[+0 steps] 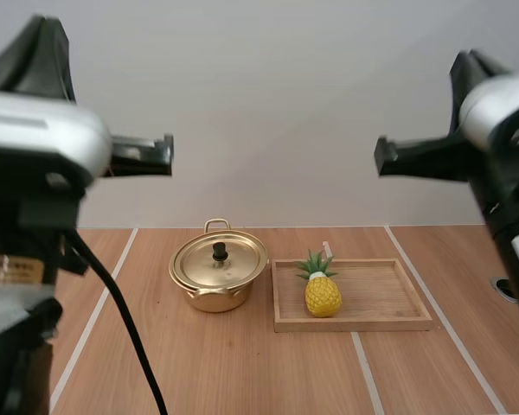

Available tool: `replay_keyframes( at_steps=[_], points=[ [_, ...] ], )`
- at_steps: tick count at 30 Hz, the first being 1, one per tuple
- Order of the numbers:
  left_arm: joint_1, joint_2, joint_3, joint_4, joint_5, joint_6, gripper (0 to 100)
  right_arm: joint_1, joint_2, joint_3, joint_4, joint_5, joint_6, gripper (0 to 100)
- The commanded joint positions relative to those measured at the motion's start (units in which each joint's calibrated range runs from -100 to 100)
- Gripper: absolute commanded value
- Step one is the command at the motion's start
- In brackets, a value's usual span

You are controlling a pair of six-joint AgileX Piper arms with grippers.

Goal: Open the pot, put the pineapple inside, and close it

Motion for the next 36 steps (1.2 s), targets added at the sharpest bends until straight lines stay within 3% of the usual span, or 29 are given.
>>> replay_keyframes(
  at_steps=[1, 10, 15, 18, 24, 36],
  points=[
    [-0.1, 4.3, -7.7, -3.0, 7.0, 0.1, 0, 0.1, 3.2, -8.5, 0.4, 7.1, -0.2, 0],
    [-0.1, 22.1, -33.7, -3.4, 36.3, -0.1, 0, 0.1, 19.9, -30.9, -2.5, 30.2, -0.2, 0],
    [-0.1, 30.5, -47.0, -5.1, 51.8, 0.7, 0, -0.9, 26.4, -38.3, -2.5, 35.9, -0.2, 0],
    [-0.1, 34.9, -52.4, -9.2, 57.9, 5.5, 0, -2.0, 29.8, -40.4, -2.4, 36.9, 0.1, 0],
    [-0.1, 42.0, -57.8, -18.4, 65.9, 12.1, 0, -3.5, 35.6, -40.7, -2.3, 36.9, 2.1, 0],
    [-0.1, 52.4, -58.5, -19.2, 67.5, 14.6, 0, -3.7, 45.4, -40.7, -0.8, 36.7, 2.1, 0]
  ],
)
